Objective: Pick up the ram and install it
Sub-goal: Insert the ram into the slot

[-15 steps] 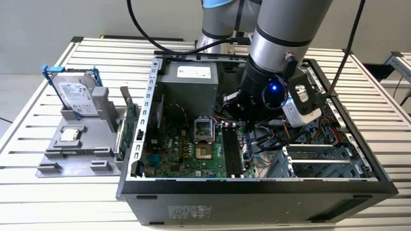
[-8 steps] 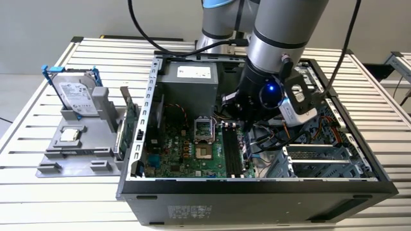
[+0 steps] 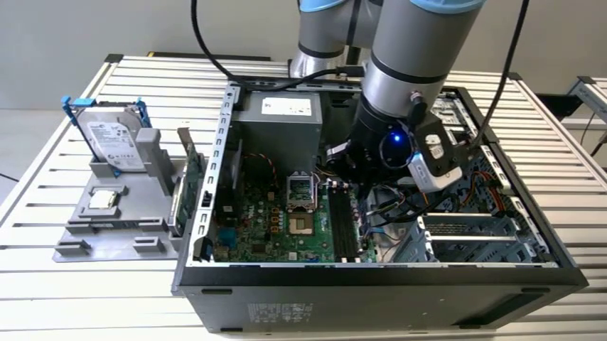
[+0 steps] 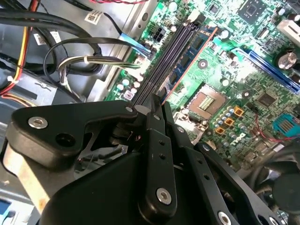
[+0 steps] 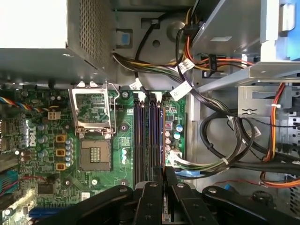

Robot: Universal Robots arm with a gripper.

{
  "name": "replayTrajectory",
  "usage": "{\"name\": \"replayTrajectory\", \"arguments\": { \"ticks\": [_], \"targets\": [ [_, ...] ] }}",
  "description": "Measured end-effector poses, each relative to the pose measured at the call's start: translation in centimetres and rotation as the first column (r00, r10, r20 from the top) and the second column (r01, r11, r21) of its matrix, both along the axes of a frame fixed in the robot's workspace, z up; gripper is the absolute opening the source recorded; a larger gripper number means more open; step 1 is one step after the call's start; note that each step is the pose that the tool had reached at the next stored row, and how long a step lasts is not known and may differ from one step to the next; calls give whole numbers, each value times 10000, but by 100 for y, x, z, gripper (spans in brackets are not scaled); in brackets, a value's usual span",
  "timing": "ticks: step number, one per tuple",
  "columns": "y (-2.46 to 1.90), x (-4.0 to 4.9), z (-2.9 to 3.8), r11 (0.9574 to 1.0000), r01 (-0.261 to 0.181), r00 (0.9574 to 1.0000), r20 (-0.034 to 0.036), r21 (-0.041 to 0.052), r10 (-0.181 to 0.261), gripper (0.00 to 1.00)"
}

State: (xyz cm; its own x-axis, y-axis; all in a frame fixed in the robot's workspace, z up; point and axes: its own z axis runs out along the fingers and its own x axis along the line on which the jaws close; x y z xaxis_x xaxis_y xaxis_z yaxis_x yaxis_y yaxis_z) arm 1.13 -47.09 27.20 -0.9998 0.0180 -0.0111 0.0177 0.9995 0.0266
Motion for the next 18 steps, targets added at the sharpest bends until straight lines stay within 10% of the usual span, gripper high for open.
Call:
{"name": "replayTrajectory", "arguments": {
  "ticks": [18],
  "targets": [
    [17, 0, -292, 10000, 0, 10000, 0, 1, 0, 0]
  ]
}}
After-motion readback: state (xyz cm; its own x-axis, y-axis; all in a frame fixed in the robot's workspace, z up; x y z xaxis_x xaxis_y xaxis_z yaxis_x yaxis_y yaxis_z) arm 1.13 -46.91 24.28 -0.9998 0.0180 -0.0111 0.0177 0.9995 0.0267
